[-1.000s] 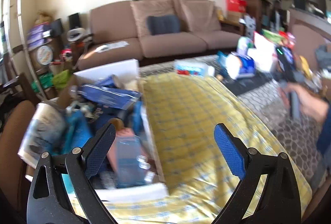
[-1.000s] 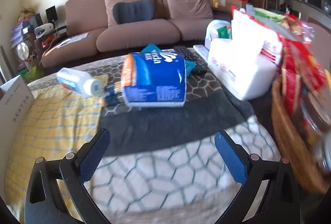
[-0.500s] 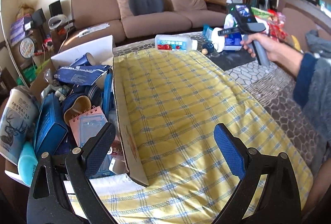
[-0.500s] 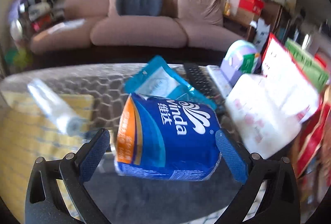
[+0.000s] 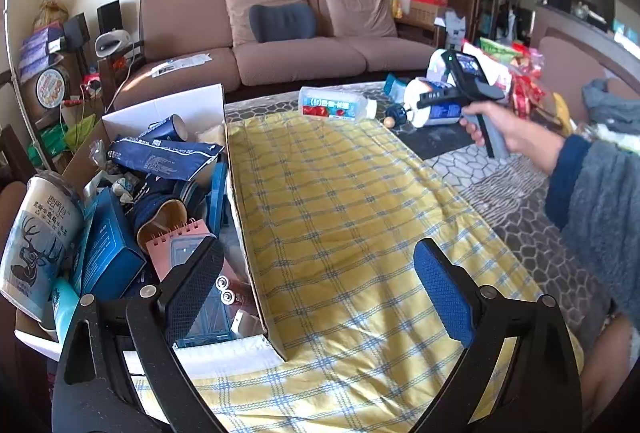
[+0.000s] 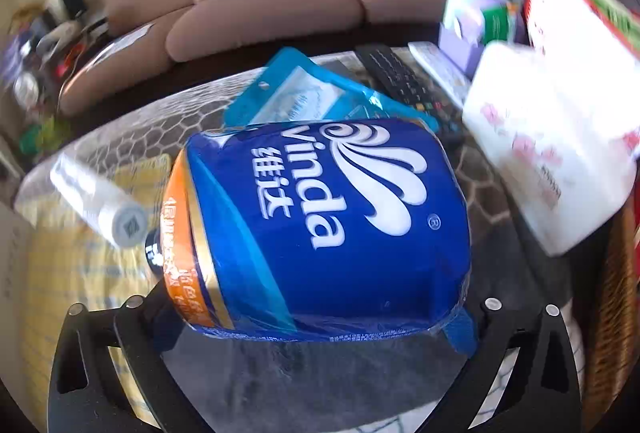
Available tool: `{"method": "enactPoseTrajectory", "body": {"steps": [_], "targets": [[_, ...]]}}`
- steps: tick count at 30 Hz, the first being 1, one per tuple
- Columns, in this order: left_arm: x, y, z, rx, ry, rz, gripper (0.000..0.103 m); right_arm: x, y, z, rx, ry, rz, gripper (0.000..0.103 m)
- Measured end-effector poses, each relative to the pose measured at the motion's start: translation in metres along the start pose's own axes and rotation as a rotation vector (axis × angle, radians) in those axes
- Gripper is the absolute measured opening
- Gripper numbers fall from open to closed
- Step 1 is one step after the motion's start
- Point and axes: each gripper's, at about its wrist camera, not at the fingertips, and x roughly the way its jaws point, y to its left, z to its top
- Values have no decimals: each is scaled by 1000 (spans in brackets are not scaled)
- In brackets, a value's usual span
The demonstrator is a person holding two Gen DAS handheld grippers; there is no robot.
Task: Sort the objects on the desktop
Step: 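Lift the Vinda pack with the right while the left grasps the dark blue gold-lidded jar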
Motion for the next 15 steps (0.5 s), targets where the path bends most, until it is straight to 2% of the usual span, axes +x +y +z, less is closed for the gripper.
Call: {"method": "enactPoseTrajectory", "body": {"steps": [3, 8, 15], "targets": [[-1, -3, 1, 3, -4, 2, 96, -12, 5, -9, -30, -10, -18, 101], [-8, -8, 5, 10, -19, 14, 96, -44, 6, -33, -27, 31, -4, 101], [-25, -7, 7, -27, -25, 1, 96, -136, 13, -76, 29, 40, 37, 101]]}}
